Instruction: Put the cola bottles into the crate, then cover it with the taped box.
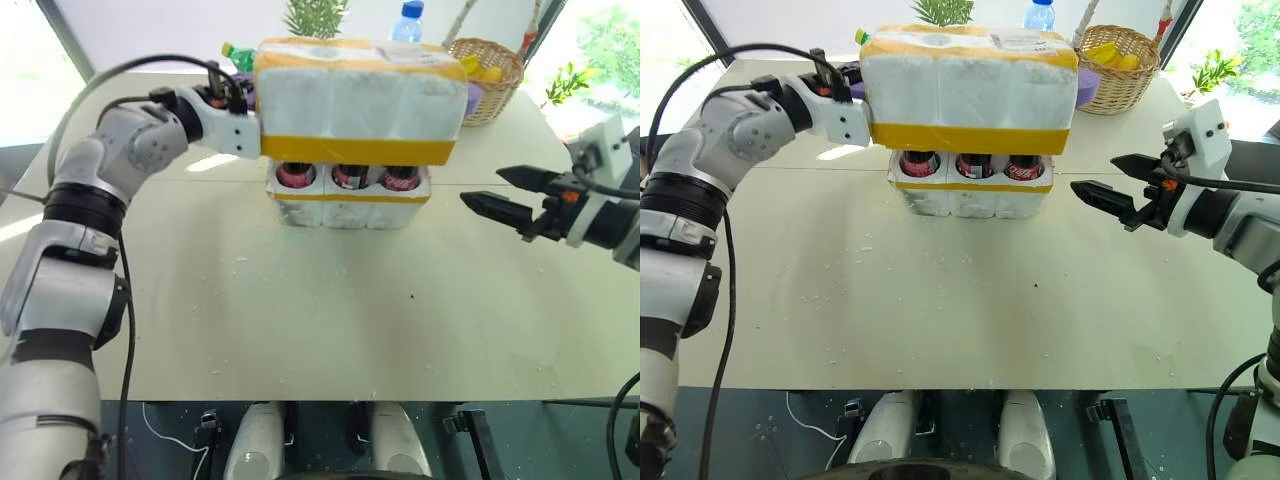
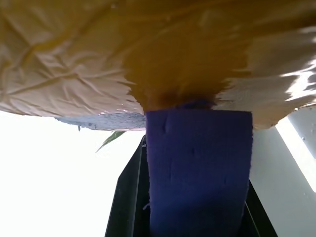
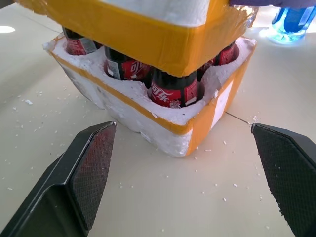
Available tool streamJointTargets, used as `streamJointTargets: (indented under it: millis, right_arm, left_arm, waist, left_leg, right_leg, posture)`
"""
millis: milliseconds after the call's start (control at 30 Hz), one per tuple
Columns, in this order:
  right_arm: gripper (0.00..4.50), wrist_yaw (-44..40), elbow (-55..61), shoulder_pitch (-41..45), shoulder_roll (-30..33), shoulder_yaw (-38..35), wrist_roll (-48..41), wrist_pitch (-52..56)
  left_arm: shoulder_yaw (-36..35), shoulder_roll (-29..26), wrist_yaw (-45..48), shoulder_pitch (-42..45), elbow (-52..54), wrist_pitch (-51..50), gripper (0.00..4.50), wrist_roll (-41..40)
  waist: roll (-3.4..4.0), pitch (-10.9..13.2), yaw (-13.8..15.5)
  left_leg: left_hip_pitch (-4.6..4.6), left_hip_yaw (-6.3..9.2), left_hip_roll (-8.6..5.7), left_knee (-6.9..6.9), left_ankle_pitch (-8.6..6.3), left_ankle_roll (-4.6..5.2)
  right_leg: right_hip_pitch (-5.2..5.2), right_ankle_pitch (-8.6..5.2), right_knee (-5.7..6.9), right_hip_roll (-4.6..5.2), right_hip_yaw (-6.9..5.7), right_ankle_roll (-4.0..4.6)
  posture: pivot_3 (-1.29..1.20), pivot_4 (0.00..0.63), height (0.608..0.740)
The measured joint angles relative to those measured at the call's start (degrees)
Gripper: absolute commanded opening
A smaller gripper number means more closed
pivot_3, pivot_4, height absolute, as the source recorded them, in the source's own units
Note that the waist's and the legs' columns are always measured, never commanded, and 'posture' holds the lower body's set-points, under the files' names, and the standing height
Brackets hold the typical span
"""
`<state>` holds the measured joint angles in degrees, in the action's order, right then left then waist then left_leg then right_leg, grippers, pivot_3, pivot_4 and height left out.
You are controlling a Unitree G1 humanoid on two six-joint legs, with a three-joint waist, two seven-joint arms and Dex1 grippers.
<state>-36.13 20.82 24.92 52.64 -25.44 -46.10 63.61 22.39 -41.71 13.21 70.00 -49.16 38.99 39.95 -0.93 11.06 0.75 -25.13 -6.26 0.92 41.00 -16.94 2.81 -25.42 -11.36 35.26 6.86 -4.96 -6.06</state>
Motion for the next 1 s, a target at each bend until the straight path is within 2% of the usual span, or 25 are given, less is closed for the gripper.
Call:
streamJointTargets:
  millis: [33, 133, 267, 367, 467, 533, 600, 733, 833, 933, 1000]
  right_arm:
    - [4.5, 0.41, 0.26, -0.08, -0.21, -0.21, -0.28, 0.03]
    - [4.5, 1.52, 0.43, -0.34, -0.87, -0.33, -0.51, -0.08]
    - [4.5, 2.21, 0.43, -1.31, -1.48, -0.32, -0.5, -0.26]
    - [4.5, 2.21, 0.42, -1.82, -1.6, -0.21, -0.47, -0.43]
    - [4.5, 2.02, 0.31, -2.62, -1.58, -0.2, -0.32, -0.58]
    - [4.5, 1.73, 0.21, -2.8, -1.56, -0.2, -0.24, -0.74]
    - [4.5, 1.15, 0.13, -3.37, -1.44, -0.2, -0.17, -1.26]
    - [4.5, -0.37, -2.12, -4.26, 0.08, 0.02, 0.72, -2.59]
    - [4.5, -1.24, -3.82, -4.05, 0.43, 0.44, 1.54, -3.67]
    - [4.5, -2.36, -6.23, -3.65, 1.14, 1.37, 2.54, -4.87]
    - [4.5, -3.34, -7.58, -3.58, 2.18, 2.06, 2.78, -5.18]
  left_arm:
    - [0.56, -0.07, -1.0, -0.32, 0.43, 0.38, 0.36, 0.98]
    - [1.53, -0.26, -3.43, -2.32, 2.27, 0.98, 1.7, 3.29]
    - [1.59, -0.65, -2.66, -7.21, 4.32, 2.92, 3.72, 2.96]
    - [-0.39, -1.01, 2.13, -11.44, 8.2, 3.05, 3.72, -3.52]
    - [-4.32, -1.43, 10.11, -17.34, 15.8, 1.44, 3.72, -15.92]
    - [-7.06, -1.31, 15.81, -20.05, 20.08, -4.08, 3.72, -23.63]
    - [-10.92, -1.22, 22.94, -22.68, 25.07, -15.04, 3.72, -33.93]
    - [-21.83, -3.76, 37.21, -31.22, 36.35, -49.08, 3.72, -61.5]
    - [-27.98, -5.03, 40.57, -34.45, 40.68, -60.37, 3.72, -71.31]
    - [-33.44, -10.67, 44.5, -37.87, 44.67, -69.61, 3.72, -77.95]
    - [-36.11, -12.48, 45.8, -38.52, 45.34, -74.58, 3.72, -81.14]
  waist:
    - [0.0, 0.0, 0.01]
    - [0.0, 0.0, -0.04]
    - [0.02, -0.01, 0.0]
    - [0.02, -0.01, 0.04]
    - [0.02, -0.01, 0.04]
    - [0.02, -0.01, 0.01]
    - [0.03, -0.02, -0.1]
    - [0.08, -0.03, -0.75]
    - [0.07, -0.03, -0.77]
    - [0.08, -0.03, -0.91]
    - [0.1, -0.04, -0.66]
  left_leg:
    - [0.0, 0.01, 0.0, 0.0, 0.0, 0.0]
    - [0.01, 0.02, 0.0, 0.01, 0.0, 0.0]
    - [0.0, 0.02, 0.01, 0.02, 0.0, 0.0]
    - [-0.03, 0.05, 0.01, 0.06, 0.0, 0.0]
    - [-0.03, 0.09, 0.01, 0.07, 0.0, 0.0]
    - [-0.03, 0.1, 0.01, 0.12, 0.01, -0.01]
    - [-0.02, 0.1, 0.01, 0.15, 0.01, -0.01]
    - [0.02, 0.12, 0.04, 0.15, 0.02, -0.03]
    - [0.03, 0.18, 0.02, 0.15, 0.04, -0.08]
    - [0.06, 0.16, 0.01, 0.14, 0.04, -0.08]
    - [0.08, 0.17, 0.01, 0.14, 0.05, -0.09]
  right_leg:
    - [0.0, 0.0, 0.0, 0.0, 0.0, 0.0]
    - [0.01, 0.0, 0.01, 0.0, 0.0, 0.0]
    - [-0.01, 0.0, 0.03, 0.0, 0.0, 0.0]
    - [0.0, 0.0, 0.03, 0.02, 0.0, 0.0]
    - [0.0, 0.0, 0.03, 0.04, -0.01, 0.0]
    - [0.0, 0.0, 0.05, 0.04, -0.01, 0.0]
    - [0.02, 0.0, 0.06, 0.03, -0.01, 0.0]
    - [0.03, -0.01, 0.08, 0.01, 0.01, -0.01]
    - [0.07, -0.01, 0.01, 0.0, -0.01, -0.01]
    - [0.08, -0.02, 0.01, 0.0, 0.0, 0.0]
    - [0.09, -0.02, 0.01, 0.0, -0.01, 0.0]
  posture:
    - [0.0, 0.15, 0.74]
    - [0.0, 0.15, 0.74]
    - [0.0, 0.15, 0.74]
    - [0.0, 0.15, 0.74]
    - [0.0, 0.15, 0.74]
    - [0.0, 0.15, 0.74]
    - [0.0, 0.15, 0.74]
    - [0.0, 0.15, 0.74]
    - [0.0, 0.15, 0.74]
    - [0.0, 0.15, 0.74]
    - [0.0, 0.15, 0.74]
